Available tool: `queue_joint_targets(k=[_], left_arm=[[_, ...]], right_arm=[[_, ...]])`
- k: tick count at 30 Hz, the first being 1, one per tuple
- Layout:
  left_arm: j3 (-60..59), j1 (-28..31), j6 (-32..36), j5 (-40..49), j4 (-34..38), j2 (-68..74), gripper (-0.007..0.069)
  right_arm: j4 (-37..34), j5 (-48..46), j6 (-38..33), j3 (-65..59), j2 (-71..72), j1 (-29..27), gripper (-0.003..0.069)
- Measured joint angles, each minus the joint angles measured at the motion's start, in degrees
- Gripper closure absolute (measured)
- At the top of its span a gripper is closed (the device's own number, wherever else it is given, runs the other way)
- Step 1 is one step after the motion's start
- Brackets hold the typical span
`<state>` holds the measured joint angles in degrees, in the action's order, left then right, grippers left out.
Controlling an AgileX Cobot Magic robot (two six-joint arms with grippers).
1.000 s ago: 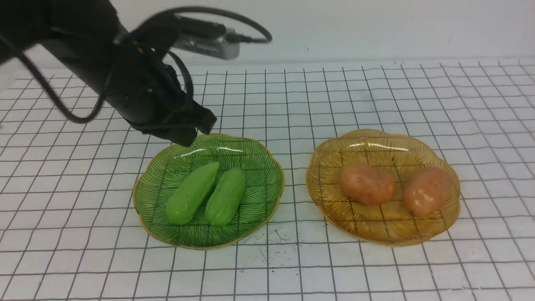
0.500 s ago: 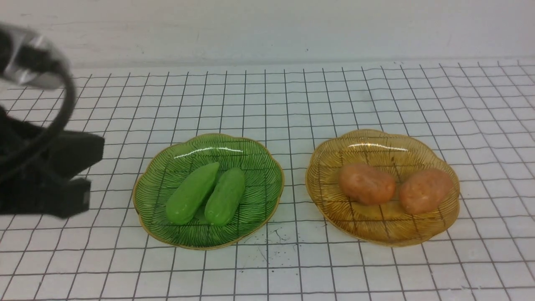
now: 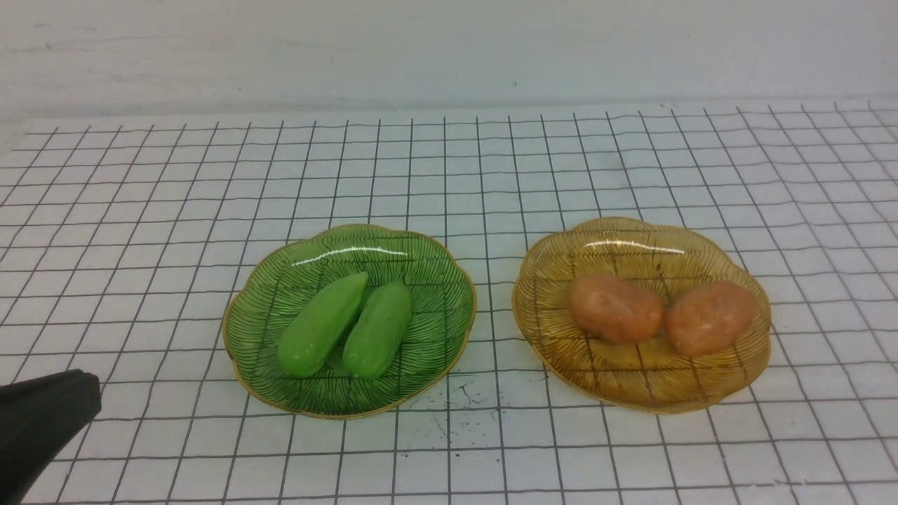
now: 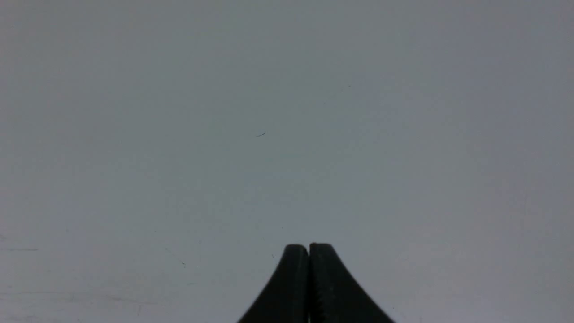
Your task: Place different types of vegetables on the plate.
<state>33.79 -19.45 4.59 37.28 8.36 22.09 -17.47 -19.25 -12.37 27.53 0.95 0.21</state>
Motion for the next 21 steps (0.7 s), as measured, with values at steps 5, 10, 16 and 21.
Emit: queue_joint_targets(k=[5,10,16,21], left_arm=[[0.0,0.0,0.0,0.0,0.0,-0.68,0.0632],[0.0,0.0,0.0,0.0,0.0,-0.68,0.0632],[0.0,0.0,0.0,0.0,0.0,-0.68,0.0632],[-0.03,0.0,0.12,0.0,-0.53,-0.68,0.0632]], right_arm=[[0.0,0.0,0.0,0.0,0.0,0.0,0.0673],[0.0,0.0,0.0,0.0,0.0,0.0,0.0674],[0.0,0.0,0.0,0.0,0.0,0.0,0.0674],[0.0,0.0,0.0,0.0,0.0,0.0,0.0674]])
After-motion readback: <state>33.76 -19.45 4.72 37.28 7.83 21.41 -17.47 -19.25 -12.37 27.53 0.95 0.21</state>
